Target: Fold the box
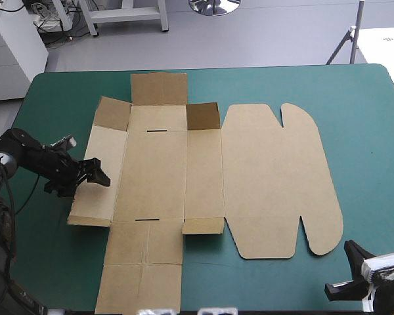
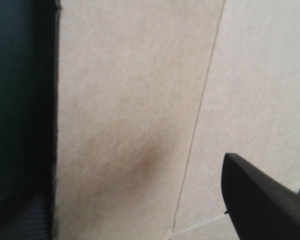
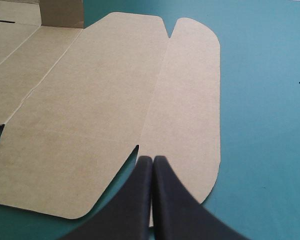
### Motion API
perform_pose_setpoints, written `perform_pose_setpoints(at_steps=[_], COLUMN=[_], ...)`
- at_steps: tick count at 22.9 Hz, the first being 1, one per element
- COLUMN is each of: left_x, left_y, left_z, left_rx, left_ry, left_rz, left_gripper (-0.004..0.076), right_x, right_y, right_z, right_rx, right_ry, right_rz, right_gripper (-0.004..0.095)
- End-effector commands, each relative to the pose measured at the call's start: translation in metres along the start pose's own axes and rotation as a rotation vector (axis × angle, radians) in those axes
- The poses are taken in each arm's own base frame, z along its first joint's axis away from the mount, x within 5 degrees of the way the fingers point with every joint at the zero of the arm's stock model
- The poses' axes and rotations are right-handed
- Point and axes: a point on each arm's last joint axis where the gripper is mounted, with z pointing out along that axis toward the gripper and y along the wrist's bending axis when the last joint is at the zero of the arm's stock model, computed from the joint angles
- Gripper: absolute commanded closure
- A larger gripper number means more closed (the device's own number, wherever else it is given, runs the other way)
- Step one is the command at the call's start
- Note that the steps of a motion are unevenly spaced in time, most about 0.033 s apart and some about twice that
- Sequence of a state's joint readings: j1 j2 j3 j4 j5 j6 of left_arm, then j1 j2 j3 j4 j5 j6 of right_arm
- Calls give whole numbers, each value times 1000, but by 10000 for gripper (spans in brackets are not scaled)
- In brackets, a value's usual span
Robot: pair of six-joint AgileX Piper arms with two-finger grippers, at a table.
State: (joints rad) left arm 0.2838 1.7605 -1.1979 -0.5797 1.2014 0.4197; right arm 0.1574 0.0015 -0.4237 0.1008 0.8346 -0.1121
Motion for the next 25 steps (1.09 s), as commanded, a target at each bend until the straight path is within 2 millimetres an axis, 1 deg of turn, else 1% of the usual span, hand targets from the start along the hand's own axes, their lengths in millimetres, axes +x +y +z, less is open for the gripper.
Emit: perform_pose_setpoints(at_steps=[1,3,4,5,6,7,8,11,13,15,16,17,18,19,20,21,25], left_x=[5,4,4,5,5,5,5,5,1,-10,-14,-19,-23,-30,-36,-41,-50], left_y=[-22,-23,-23,-21,-21,-20,-20,-21,-22,-33,-41,-50,-63,-80,-96,-115,-171], left_z=[-14,-14,-14,-14,-14,-14,-14,-14,-22,-41,-47,-55,-56,-57,-58,-58,-54], left_rx=[121,131,129,112,103,103,103,100,70,-49,-122,-249,-339,-447,-512,-547,-627], left_ry=[3,-2,-1,5,9,9,9,10,-11,-49,-52,-49,-40,-38,-49,-69,-134], left_rz=[-12,-7,5,15,18,19,22,22,51,161,215,298,385,493,586,658,909], left_gripper=[186,261,319,486,568,675,729,734,734,734,734,734,734,734,734,734,734], right_x=[-15,-15,-15,-15,-15,-15,-15,-15,-15,-15,-16,-18,-19,-21,-23,-25,-30], right_y=[-1,-1,-1,-1,-1,-1,-1,-1,-1,-1,-1,0,0,1,2,3,4], right_z=[-2,-2,-2,-2,-2,-2,-2,-2,-2,-2,-2,-2,-1,3,7,12,24], right_rx=[8,8,8,8,8,8,8,8,8,6,2,-5,-14,-27,-39,-54,-77], right_ry=[-79,-79,-79,-79,-79,-79,-79,-79,-79,-79,-90,-104,-107,-96,-83,-66,-22], right_rz=[-8,-8,-8,-8,-8,-8,-8,-8,-8,5,47,111,147,169,186,190,211], right_gripper=[927,927,927,927,927,927,927,927,927,927,927,927,926,925,925,925,925])
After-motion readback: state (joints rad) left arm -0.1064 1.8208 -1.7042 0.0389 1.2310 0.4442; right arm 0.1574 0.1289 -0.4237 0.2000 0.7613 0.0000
